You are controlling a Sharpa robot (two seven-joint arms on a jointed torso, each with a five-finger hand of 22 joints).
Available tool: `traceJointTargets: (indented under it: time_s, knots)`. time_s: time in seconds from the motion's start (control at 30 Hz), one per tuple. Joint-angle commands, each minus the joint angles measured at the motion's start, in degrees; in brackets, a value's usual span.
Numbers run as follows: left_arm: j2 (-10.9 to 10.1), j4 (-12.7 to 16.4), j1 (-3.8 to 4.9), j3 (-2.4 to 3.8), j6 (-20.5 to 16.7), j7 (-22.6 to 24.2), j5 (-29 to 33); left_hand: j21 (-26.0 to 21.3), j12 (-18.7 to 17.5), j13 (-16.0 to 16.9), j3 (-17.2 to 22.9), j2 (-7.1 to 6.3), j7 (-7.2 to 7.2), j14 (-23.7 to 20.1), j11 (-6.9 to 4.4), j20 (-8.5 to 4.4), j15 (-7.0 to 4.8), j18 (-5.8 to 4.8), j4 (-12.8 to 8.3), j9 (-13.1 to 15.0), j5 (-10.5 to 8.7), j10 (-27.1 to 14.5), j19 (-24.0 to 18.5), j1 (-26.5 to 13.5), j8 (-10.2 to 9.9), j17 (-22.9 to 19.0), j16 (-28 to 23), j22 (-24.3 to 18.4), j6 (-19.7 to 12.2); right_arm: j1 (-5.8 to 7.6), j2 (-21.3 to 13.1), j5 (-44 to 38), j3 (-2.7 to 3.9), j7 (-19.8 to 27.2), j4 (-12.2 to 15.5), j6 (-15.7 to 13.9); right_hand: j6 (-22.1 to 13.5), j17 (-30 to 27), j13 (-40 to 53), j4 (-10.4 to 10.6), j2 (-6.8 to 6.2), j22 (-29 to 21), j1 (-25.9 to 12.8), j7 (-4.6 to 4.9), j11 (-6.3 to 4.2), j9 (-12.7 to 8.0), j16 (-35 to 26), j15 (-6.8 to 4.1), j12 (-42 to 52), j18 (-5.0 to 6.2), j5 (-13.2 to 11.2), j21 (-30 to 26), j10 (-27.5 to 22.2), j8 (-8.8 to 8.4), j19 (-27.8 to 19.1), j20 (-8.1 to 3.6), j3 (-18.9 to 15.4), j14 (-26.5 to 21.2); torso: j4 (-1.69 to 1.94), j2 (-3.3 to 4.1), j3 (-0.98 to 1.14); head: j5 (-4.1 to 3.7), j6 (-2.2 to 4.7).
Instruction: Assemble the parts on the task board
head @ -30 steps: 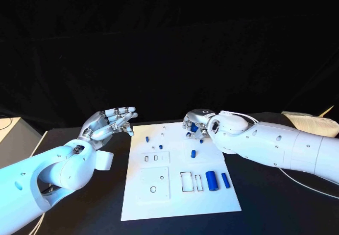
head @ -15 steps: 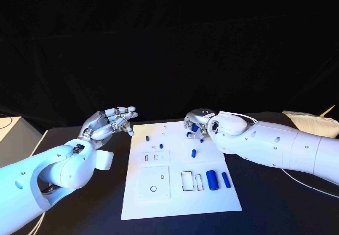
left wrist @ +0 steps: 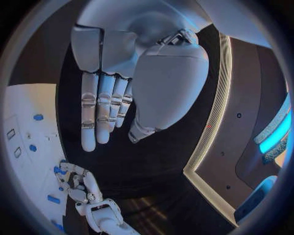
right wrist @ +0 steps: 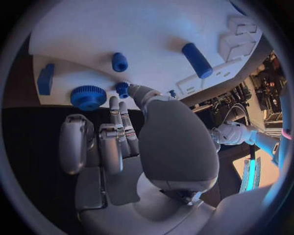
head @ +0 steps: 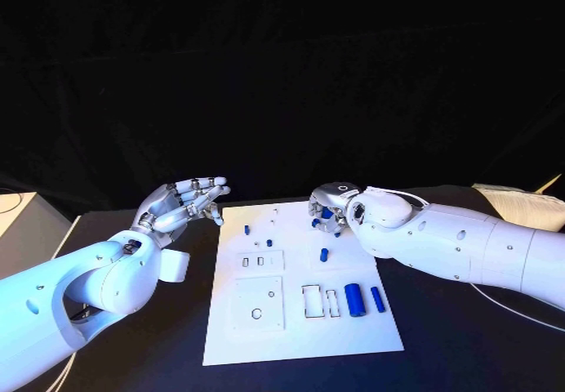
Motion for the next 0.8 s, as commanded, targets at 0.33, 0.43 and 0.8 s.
traceJointTargets:
  time_s: [0.33,0.43,0.8]
  knots:
    - [-0.1,0.2,0.01,0.05,0.4,0.3,-0.2,0.3,0.4,0.0,0.3,-0.28,1.27,-0.4,-0.02,0.06,0.01,0.26,0.0,0.1,0.21,-0.3,-0.3,-0.3,0.2,0.1,0.4,0.1,0.5,-0.25,0.4,-0.8,-0.01,0.1,-0.5,1.4,0.8,13.6,-1.0,-0.2,0.31,0.1,-0.5,-0.24,-0.14,0.2,-0.3,0.25,-0.7,0.41,-0.4,-0.4,1.3,-0.41,0.1,0.16,2.0,5.6,0.02,0.12,0.01,0.14,-0.24]
    - [-0.1,0.2,0.01,0.05,0.4,0.3,-0.2,0.3,0.4,0.0,0.3,-0.28,1.27,-0.4,-0.02,0.06,0.01,0.26,0.0,0.1,0.21,-0.3,-0.3,-0.3,0.2,0.1,0.4,0.1,0.5,-0.28,0.4,-0.8,-0.01,0.1,-0.6,1.4,1.0,13.6,-1.2,-0.3,0.31,0.1,-0.7,-0.27,-0.17,0.3,-0.3,0.23,-0.7,0.41,-0.4,-0.4,1.5,-0.40,0.1,0.14,2.3,5.6,-0.02,0.16,-0.01,0.20,-0.27]
    - [-0.2,0.3,0.01,0.05,0.4,0.2,-0.2,0.4,0.4,0.0,0.4,-0.24,1.27,-0.4,-0.02,0.07,0.01,0.27,0.0,0.1,0.21,-0.3,-0.4,-0.3,0.3,0.1,0.4,0.2,0.6,-0.35,0.6,-0.7,-0.01,0.3,-0.6,0.0,2.8,13.6,-2.7,-1.1,1.25,0.3,-1.5,-0.86,-0.68,1.2,-0.3,-0.20,-1.0,0.41,0.1,-0.4,3.8,0.23,0.2,-0.22,5.5,5.6,0.01,0.16,-0.04,0.17,-0.48]
